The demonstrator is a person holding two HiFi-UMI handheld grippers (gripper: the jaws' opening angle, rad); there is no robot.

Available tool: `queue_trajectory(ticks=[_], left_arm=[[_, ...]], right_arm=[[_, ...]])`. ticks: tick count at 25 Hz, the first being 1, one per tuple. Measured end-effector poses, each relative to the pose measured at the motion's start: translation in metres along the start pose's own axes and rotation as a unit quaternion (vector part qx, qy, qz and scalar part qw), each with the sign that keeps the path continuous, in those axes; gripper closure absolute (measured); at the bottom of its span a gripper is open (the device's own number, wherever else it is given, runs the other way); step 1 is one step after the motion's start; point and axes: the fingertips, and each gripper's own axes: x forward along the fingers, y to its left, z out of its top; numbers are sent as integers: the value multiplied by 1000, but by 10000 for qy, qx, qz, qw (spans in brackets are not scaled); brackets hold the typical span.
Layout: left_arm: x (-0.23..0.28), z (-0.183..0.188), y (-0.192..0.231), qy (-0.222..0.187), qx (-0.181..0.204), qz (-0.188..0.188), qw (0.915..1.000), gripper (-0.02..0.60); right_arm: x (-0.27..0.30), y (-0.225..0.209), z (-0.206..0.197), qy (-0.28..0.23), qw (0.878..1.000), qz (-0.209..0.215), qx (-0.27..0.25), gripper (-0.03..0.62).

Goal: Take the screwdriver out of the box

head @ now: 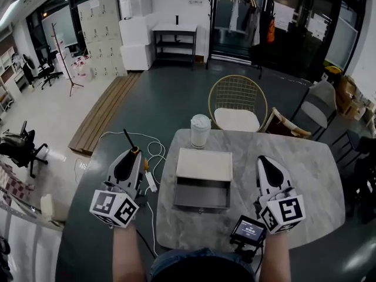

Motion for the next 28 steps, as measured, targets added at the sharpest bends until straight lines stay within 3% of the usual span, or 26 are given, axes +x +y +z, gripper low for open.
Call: queue_trajectory(ticks=[6,14,28], left_arm=[[19,2,-20,-89,152,-138,9998,503],[25,1,-33,-73,186,-305,9993,503],[19,-10,-39,105,111,-410,9990,503]], right_arm=[[-5,-18,16,-508,9983,-140,243,568],[-10,-28,6,-247,9990,-359,28,569],[-15,-24,-5,-53,9996,-282,-77,569]])
